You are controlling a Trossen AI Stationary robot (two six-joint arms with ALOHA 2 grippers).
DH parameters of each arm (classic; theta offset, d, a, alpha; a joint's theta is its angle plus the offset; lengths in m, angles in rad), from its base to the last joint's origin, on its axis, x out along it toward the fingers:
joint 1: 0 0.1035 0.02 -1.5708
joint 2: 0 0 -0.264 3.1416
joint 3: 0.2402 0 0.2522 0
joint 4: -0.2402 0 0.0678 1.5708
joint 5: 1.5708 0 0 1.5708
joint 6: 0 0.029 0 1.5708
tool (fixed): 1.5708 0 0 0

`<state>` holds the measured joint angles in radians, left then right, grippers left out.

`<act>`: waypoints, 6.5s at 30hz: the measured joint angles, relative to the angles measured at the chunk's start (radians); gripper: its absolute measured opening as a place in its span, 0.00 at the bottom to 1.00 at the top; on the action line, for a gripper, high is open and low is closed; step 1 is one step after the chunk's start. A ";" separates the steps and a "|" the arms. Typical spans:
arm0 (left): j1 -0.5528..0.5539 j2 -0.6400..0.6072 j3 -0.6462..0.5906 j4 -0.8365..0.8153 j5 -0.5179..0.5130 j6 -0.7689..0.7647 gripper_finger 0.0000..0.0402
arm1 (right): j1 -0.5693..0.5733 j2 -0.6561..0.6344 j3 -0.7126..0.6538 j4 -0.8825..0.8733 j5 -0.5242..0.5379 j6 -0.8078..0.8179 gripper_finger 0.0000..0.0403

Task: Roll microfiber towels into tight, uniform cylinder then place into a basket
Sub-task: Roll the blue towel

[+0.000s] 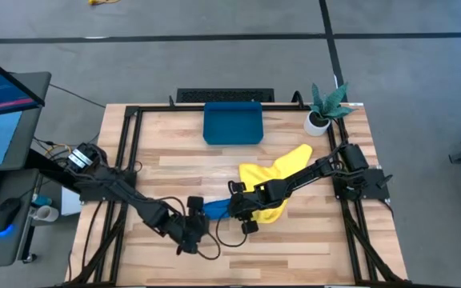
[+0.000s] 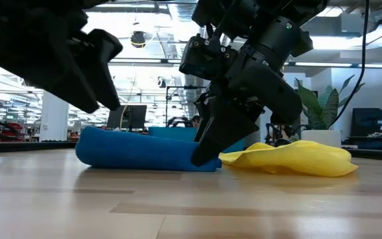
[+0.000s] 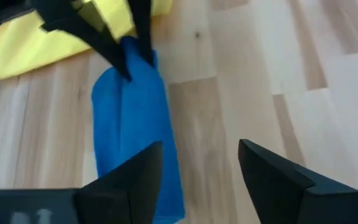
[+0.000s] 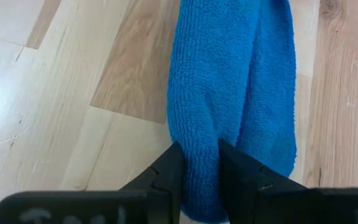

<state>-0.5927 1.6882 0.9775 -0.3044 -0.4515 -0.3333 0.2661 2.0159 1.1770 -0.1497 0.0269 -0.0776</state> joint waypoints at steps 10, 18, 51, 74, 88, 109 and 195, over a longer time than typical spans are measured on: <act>0.049 0.065 0.000 -0.013 0.060 -0.047 0.48 | 0.000 0.001 0.000 -0.001 -0.003 0.001 0.28; 0.058 0.132 0.002 -0.023 0.051 -0.148 0.39 | 0.000 0.001 0.000 -0.002 -0.004 0.026 0.28; 0.090 0.127 0.048 0.037 0.471 -0.520 0.03 | -0.005 0.002 -0.004 -0.020 -0.504 0.405 0.16; 0.134 0.127 0.048 0.092 0.455 -0.518 0.03 | 0.172 -0.146 -0.004 -0.077 -0.066 -0.034 0.13; 0.137 0.127 0.048 0.095 0.455 -0.509 0.03 | 0.139 -0.098 -0.002 -0.001 -0.054 -0.035 0.51; 0.137 0.128 0.048 0.090 0.453 -0.491 0.03 | 0.091 -0.046 0.000 -0.025 -0.089 0.164 0.12; -0.039 0.100 0.052 -0.061 -0.075 -0.010 0.25 | -0.169 0.035 0.001 0.039 -0.603 0.780 0.03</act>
<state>-0.6314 1.7885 1.0296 -0.3651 -0.5267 -0.3431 0.0967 2.0514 1.1782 -0.1105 -0.5764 0.7024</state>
